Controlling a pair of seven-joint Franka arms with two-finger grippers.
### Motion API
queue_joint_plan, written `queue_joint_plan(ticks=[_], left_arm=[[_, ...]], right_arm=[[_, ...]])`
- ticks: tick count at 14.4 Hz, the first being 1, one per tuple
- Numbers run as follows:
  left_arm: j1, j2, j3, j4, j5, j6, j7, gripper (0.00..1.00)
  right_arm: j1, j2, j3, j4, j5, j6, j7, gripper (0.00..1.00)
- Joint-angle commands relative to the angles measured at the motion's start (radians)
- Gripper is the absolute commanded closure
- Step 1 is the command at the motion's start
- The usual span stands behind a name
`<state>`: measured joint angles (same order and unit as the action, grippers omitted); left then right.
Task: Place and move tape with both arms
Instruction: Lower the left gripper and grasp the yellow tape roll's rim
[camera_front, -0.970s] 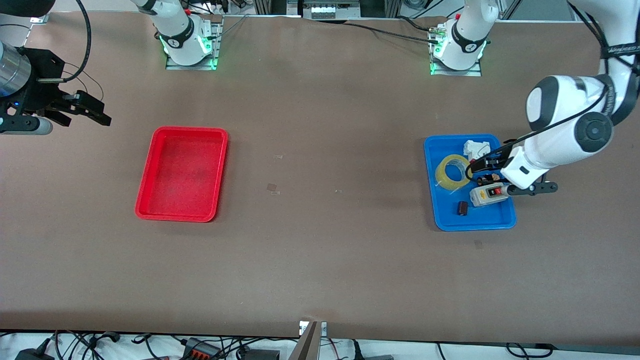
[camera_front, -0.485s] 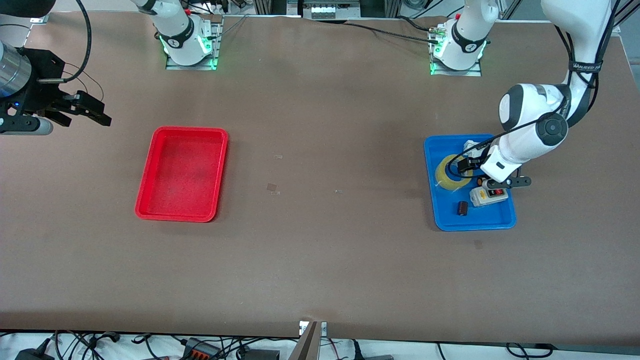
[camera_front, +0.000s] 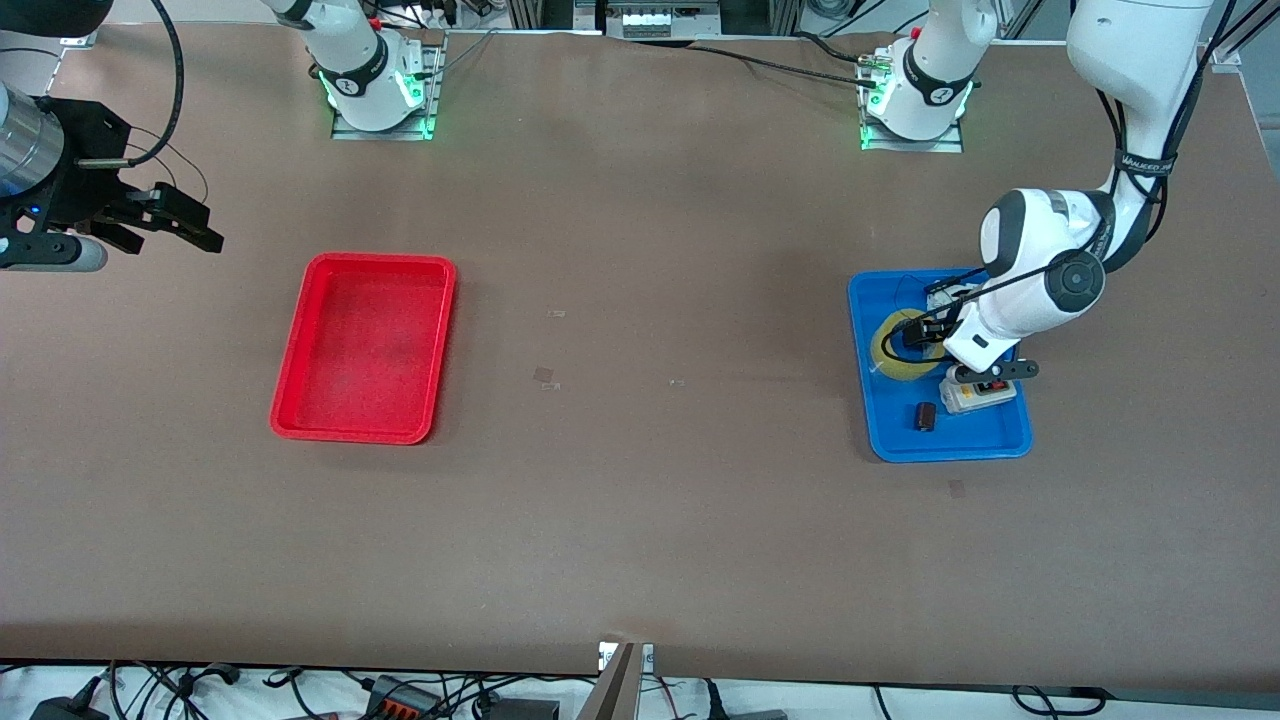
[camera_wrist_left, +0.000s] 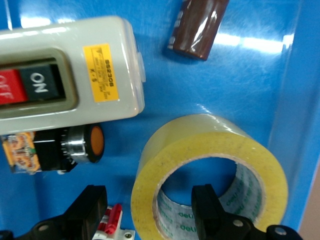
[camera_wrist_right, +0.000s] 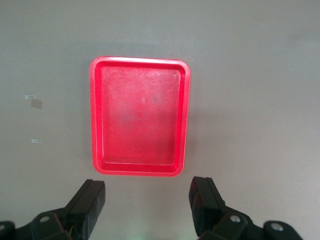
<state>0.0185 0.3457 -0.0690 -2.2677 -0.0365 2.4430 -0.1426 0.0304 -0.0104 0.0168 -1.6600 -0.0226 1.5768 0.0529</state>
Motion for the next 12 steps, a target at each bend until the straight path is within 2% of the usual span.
queue_joint_plan(ticks=[1,3,4,5,10,12], left_arm=[[0.006,0.022,-0.006,0.005,-0.005,0.021,0.006,0.0],[0.006,0.024,-0.006,0.007,-0.005,0.021,0.006,0.02],[0.006,0.025,-0.006,0.007,-0.005,0.021,0.006,0.08],[0.006,0.029,-0.006,0.007,-0.005,0.019,0.006,0.16],[0.008,0.029,-0.006,0.008,-0.005,0.005,0.005,0.7],[0.009,0.026,-0.006,0.011,-0.005,-0.001,0.005,0.79]], right_arm=[[0.0,-0.005,0.0,0.003,0.013,-0.006,-0.019,0.01],[0.0,-0.005,0.0,0.003,0.013,-0.006,-0.019,0.01],[0.0,-0.005,0.0,0.003,0.013,-0.006,-0.019,0.01],[0.0,-0.005,0.0,0.003,0.013,-0.006,-0.019,0.01],[0.002,-0.005,0.0,0.005,0.013,-0.006,-0.018,0.01],[0.002,-0.005,0.0,0.005,0.012,-0.006,-0.018,0.01]])
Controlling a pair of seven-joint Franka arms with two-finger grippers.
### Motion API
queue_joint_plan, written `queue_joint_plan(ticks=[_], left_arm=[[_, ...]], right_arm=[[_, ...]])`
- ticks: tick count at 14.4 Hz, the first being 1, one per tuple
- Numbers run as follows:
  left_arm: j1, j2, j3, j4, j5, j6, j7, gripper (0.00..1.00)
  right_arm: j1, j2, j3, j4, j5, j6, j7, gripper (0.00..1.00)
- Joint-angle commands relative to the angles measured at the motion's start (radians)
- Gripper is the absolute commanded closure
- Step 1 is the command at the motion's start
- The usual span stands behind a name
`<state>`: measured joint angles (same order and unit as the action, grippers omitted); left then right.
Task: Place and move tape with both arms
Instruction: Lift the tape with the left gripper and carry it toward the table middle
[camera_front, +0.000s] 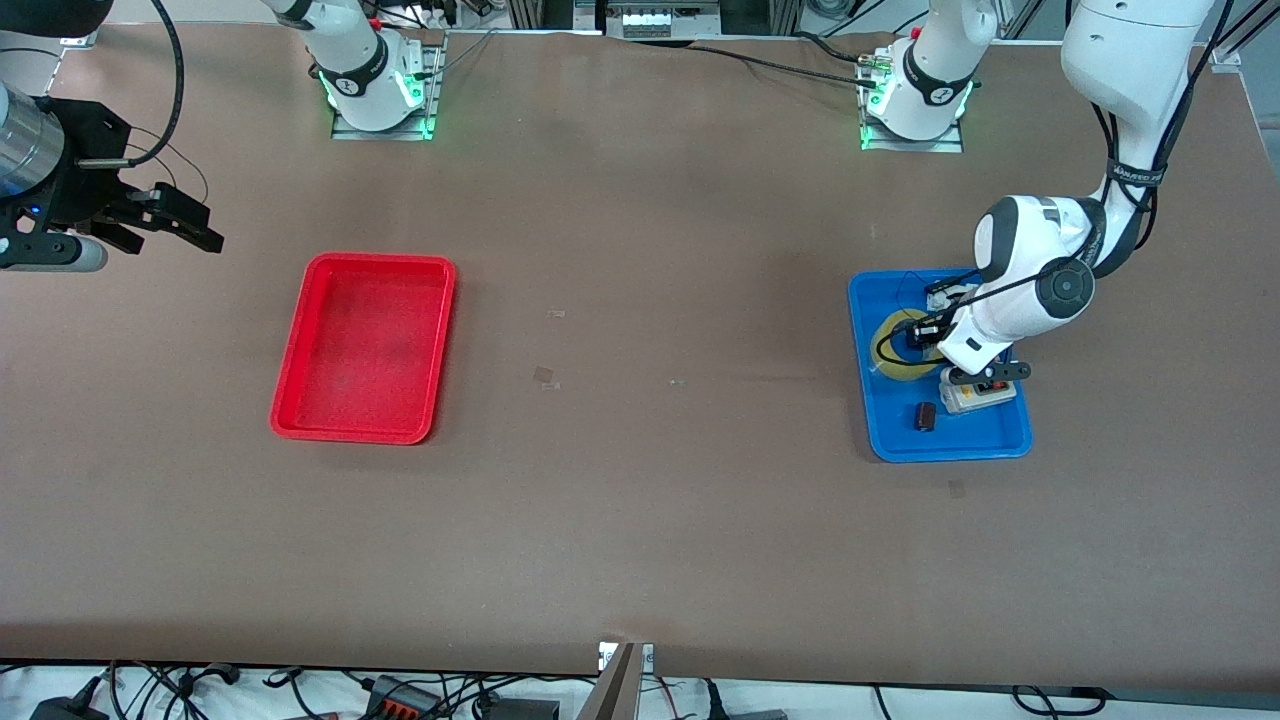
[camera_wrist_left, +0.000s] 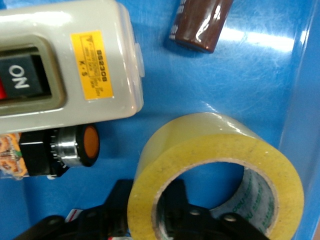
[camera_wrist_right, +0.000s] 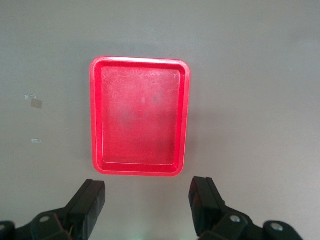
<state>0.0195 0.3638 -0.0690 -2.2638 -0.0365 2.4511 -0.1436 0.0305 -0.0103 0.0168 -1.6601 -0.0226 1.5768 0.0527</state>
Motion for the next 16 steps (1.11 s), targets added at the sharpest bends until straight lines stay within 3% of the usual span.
queue_joint_plan(ticks=[1,5,8,12,16], left_arm=[[0.008,0.001,-0.006,0.009,-0.005,-0.012,0.006,0.8],[0.007,-0.098,-0.009,0.026,-0.005,-0.085,0.016,0.81],[-0.012,-0.128,-0.028,0.098,-0.005,-0.187,0.003,0.81],[-0.012,-0.132,-0.149,0.128,-0.005,-0.192,-0.092,0.8],[-0.047,-0.102,-0.29,0.168,-0.005,-0.19,-0.316,0.8]], right_arm=[[0.002,-0.005,0.0,0.005,0.013,-0.006,-0.017,0.01],[0.002,-0.007,0.002,0.005,0.013,-0.006,-0.017,0.01],[0.002,-0.007,0.0,0.006,0.013,-0.006,-0.016,0.01],[0.002,-0.007,0.0,0.006,0.013,-0.006,-0.017,0.01],[-0.001,-0.005,0.0,0.006,0.013,-0.005,-0.019,0.01]])
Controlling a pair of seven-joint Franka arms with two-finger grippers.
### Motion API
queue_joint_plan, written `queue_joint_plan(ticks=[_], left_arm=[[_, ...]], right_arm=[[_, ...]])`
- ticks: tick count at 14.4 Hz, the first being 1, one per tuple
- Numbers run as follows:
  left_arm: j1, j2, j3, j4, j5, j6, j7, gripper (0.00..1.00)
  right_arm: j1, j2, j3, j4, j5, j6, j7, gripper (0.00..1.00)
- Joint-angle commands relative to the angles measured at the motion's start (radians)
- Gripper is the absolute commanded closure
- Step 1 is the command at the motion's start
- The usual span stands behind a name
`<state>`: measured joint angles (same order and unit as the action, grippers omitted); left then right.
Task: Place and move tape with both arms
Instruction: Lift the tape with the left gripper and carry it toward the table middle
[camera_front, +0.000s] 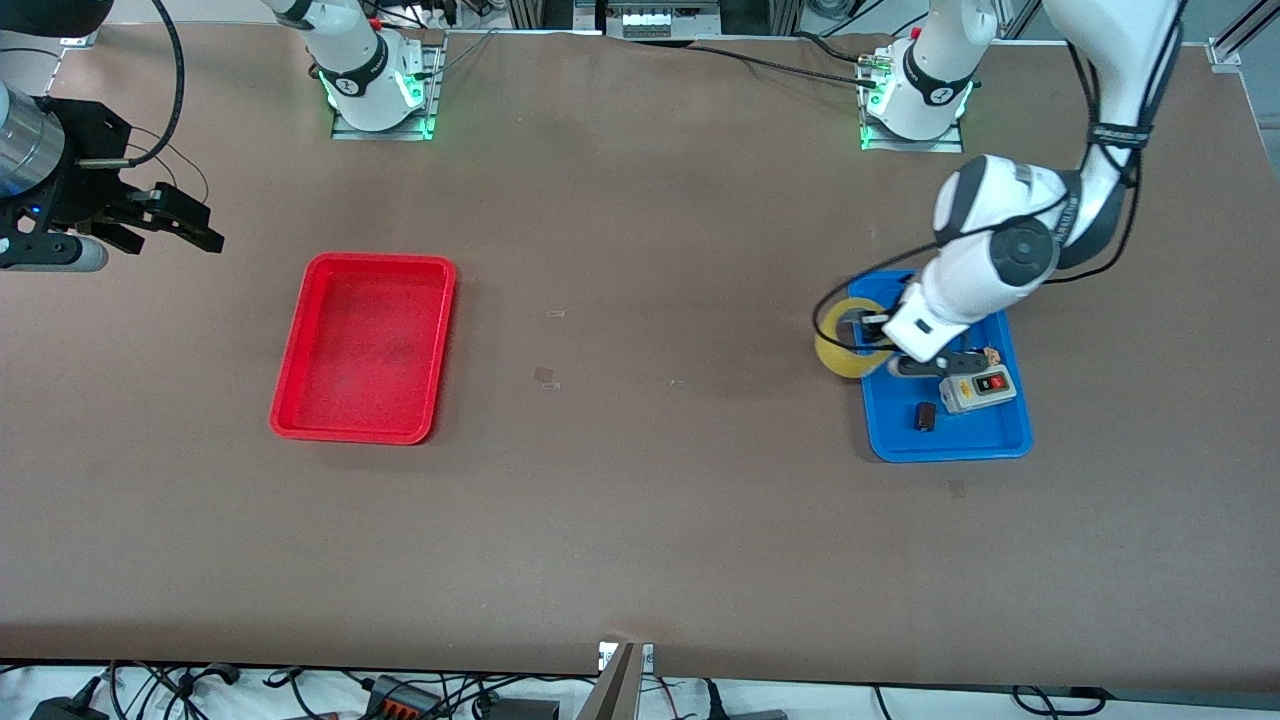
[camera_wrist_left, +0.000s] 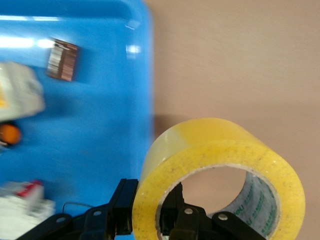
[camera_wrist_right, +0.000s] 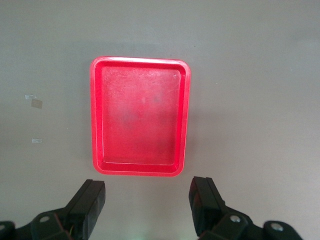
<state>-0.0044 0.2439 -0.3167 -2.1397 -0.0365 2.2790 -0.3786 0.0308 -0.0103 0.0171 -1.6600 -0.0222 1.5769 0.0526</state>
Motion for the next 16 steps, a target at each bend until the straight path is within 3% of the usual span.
queue_joint_plan(ticks=[1,4,9,16], left_arm=[[-0.07,0.038,-0.045,0.066,-0.005,-0.018,-0.136,0.79],[-0.207,0.133,-0.042,0.171,0.01,-0.015,-0.297,0.78],[-0.389,0.331,-0.045,0.369,0.173,-0.013,-0.584,0.78],[-0.548,0.552,-0.029,0.631,0.198,-0.019,-0.71,0.79]], right_arm=[[-0.003,-0.005,0.0,0.005,0.013,-0.002,-0.019,0.01],[-0.003,-0.005,-0.002,0.005,0.019,0.0,-0.019,0.02],[-0.005,-0.005,-0.003,0.005,0.019,0.002,-0.019,0.02],[-0.005,0.009,-0.003,0.005,0.019,0.006,-0.013,0.02]])
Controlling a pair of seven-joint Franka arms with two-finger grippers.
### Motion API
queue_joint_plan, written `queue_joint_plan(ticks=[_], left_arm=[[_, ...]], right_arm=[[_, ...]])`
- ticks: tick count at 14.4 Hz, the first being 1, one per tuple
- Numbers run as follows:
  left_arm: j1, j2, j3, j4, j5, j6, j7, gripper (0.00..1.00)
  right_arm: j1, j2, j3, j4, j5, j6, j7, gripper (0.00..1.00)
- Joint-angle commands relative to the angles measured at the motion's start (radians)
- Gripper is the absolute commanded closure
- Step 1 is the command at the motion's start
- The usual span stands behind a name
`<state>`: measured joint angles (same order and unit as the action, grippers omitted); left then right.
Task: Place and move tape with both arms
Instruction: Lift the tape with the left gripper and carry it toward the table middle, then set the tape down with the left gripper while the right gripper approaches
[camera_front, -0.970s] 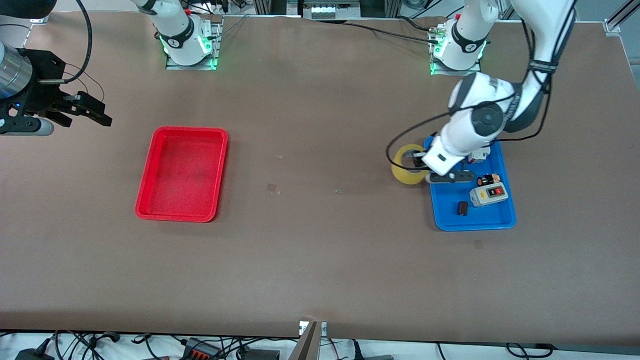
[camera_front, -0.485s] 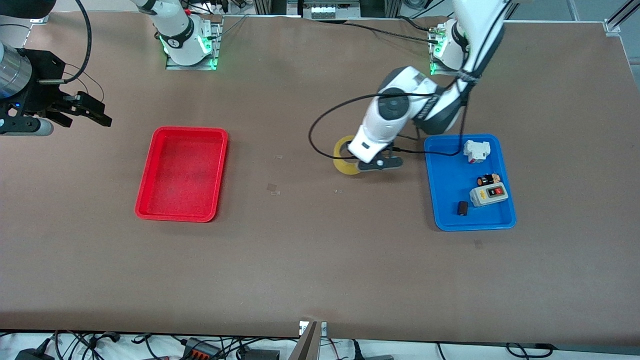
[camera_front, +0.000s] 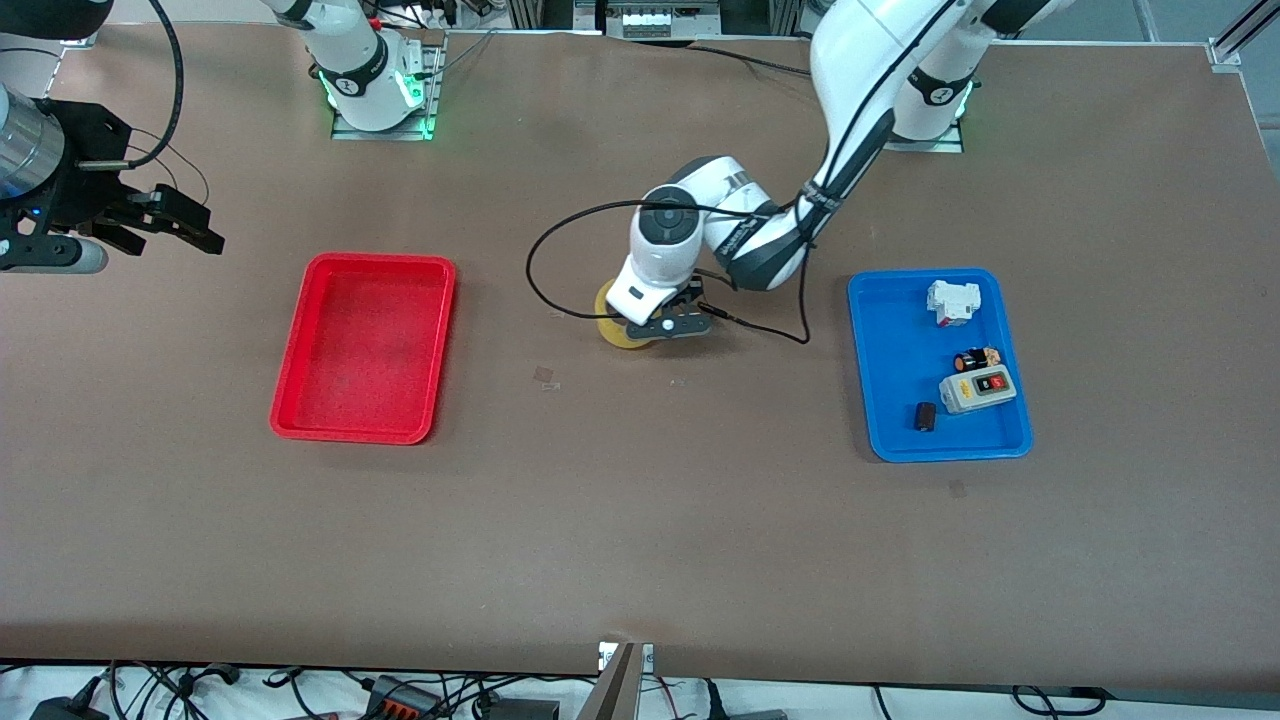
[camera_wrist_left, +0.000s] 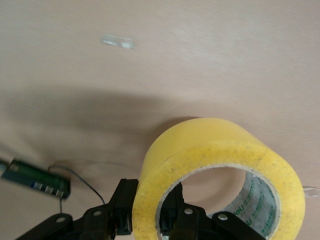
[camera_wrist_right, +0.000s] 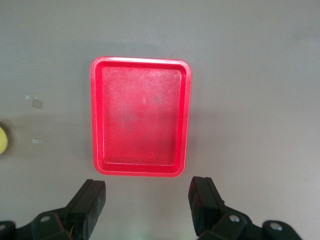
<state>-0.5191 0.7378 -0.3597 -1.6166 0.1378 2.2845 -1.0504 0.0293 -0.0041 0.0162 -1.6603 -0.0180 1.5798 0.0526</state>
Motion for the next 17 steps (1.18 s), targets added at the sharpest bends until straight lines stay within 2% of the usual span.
queue_joint_plan(ticks=[1,2,4,5,6,7,11,13,17], left_arm=[[-0.036,0.08,0.022,0.136,0.023,-0.026,-0.051,0.78],[-0.042,0.092,0.022,0.145,0.023,-0.027,-0.053,0.75],[-0.044,0.101,0.024,0.149,0.023,-0.027,-0.068,0.57],[-0.045,0.101,0.024,0.149,0.023,-0.027,-0.071,0.41],[-0.045,0.101,0.025,0.149,0.026,-0.025,-0.071,0.07],[-0.042,0.1,0.028,0.149,0.025,-0.026,-0.072,0.0],[0.005,0.052,0.036,0.15,0.028,-0.065,-0.074,0.0],[0.017,-0.024,0.036,0.147,0.034,-0.187,-0.074,0.0],[0.103,-0.178,0.024,0.146,0.034,-0.394,-0.057,0.0]], right_arm=[[-0.002,0.007,-0.002,0.005,0.015,0.005,-0.011,0.02],[-0.002,0.012,-0.001,0.005,0.015,0.009,-0.01,0.02],[0.001,0.015,-0.001,0.005,0.015,0.019,-0.008,0.02],[0.004,0.015,0.001,0.005,0.015,0.02,-0.004,0.02],[0.014,0.015,0.001,0.005,0.016,0.02,-0.002,0.02],[0.026,0.013,0.001,0.005,0.016,0.019,0.0,0.02],[0.084,0.015,0.001,0.005,0.018,0.035,0.001,0.02],[0.128,0.018,0.001,0.005,0.056,0.055,0.05,0.02],[0.274,0.076,0.001,0.004,0.056,0.126,0.211,0.02]])
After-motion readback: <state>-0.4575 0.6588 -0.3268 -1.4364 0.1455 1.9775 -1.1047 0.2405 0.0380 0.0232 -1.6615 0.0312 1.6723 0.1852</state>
